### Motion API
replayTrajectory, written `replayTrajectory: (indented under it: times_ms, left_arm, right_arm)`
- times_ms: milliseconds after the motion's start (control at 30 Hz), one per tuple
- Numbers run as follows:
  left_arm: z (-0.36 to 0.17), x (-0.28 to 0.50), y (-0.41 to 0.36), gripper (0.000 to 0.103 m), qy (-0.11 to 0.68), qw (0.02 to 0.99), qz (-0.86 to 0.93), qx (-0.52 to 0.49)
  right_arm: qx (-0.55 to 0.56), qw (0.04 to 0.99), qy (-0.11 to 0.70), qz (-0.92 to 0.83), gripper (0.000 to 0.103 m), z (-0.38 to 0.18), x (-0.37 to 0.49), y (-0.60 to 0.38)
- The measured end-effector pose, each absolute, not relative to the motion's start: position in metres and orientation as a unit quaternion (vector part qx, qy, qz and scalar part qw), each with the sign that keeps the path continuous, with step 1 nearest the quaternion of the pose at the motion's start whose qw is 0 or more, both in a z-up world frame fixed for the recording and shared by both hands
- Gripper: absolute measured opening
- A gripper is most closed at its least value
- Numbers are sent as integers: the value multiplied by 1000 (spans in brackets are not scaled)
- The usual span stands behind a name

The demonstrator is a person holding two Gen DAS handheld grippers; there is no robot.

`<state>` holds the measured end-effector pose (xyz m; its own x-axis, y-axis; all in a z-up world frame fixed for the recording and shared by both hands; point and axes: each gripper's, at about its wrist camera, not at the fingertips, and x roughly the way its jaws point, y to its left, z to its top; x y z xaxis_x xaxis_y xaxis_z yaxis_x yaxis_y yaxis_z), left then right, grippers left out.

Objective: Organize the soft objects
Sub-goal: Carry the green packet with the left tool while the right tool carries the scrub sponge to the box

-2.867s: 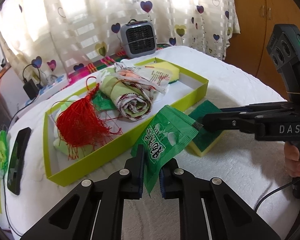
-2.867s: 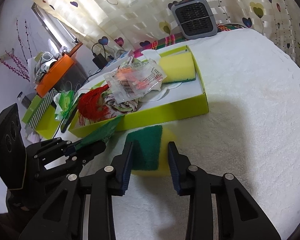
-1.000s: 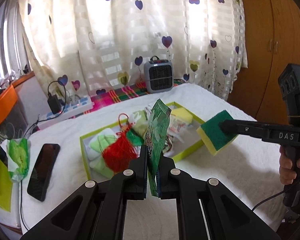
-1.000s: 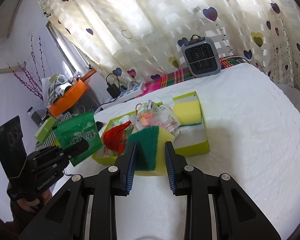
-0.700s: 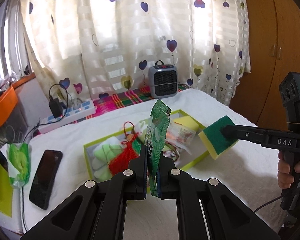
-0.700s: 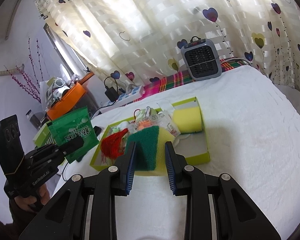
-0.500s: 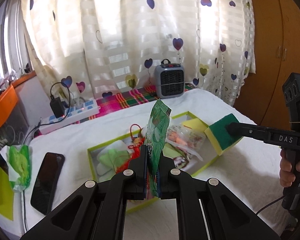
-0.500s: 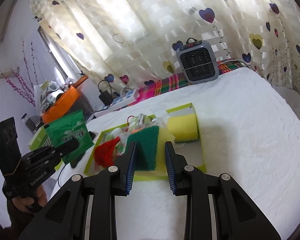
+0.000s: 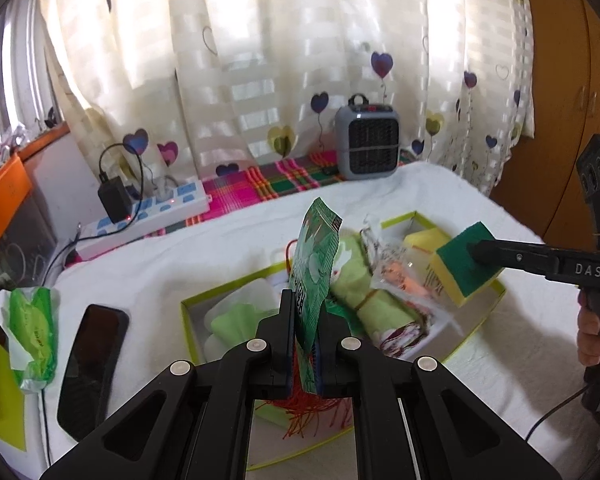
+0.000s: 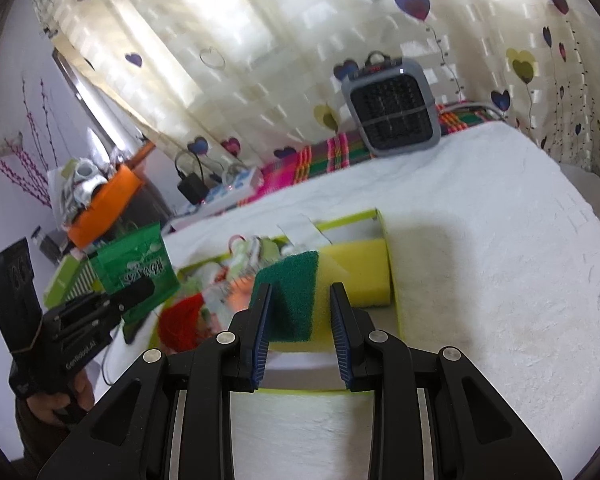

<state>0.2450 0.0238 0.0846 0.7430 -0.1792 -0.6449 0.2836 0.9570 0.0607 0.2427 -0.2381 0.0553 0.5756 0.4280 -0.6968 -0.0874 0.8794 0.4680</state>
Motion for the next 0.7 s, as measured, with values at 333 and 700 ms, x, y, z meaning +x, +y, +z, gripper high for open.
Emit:
replayTrajectory:
  times_ms: [333,700]
  left_arm:
    - [60,260,21,7,366,919,-128,67]
    - [44,264,19,22,389,911,-132,51]
  right_arm:
    - [160,857,466,149,29,33,248,-234]
    - [112,870,461,135,33,28,243,-228]
